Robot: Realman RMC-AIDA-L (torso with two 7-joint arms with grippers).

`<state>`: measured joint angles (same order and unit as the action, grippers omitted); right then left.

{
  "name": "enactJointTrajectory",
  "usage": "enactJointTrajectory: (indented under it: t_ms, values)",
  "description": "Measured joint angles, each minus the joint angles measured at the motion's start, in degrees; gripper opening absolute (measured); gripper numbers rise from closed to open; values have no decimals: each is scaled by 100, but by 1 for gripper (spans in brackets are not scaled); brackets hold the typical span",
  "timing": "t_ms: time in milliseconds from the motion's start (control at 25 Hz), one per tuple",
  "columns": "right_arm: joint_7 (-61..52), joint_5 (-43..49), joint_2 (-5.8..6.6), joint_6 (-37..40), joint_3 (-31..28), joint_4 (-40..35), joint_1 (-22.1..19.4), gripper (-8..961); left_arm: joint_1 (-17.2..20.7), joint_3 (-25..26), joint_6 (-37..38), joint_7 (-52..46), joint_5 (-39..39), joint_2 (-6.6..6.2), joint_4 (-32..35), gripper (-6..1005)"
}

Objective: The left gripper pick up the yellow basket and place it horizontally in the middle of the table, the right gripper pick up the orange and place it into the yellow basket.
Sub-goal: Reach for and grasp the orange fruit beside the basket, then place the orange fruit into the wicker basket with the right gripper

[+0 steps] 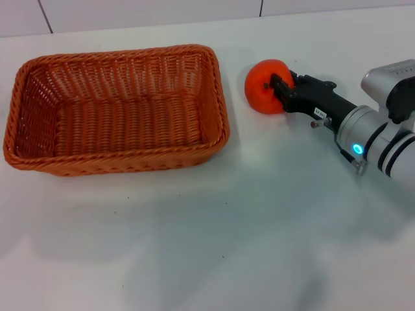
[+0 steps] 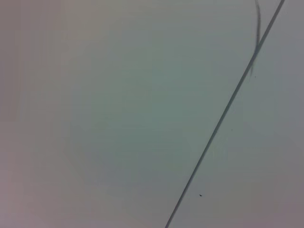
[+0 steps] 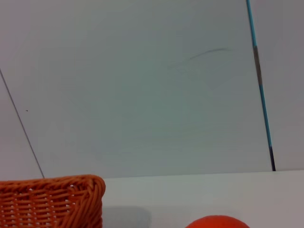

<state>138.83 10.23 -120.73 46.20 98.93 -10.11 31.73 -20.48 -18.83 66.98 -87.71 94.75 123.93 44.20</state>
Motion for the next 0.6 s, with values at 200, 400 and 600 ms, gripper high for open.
enactJointTrajectory:
  t_ms: [200, 400, 600]
  values:
    - [-4, -17, -3, 113, -46, 0, -16, 325, -1, 4, 0, 7, 0, 0, 0, 918]
    - [1, -138, 29, 921, -213, -1, -116, 276, -1, -2, -11, 17, 0, 0, 0, 918]
    - [-38, -256, 37, 1940, -495, -37, -171, 231, -1, -7, -6, 85, 0, 0, 1, 919]
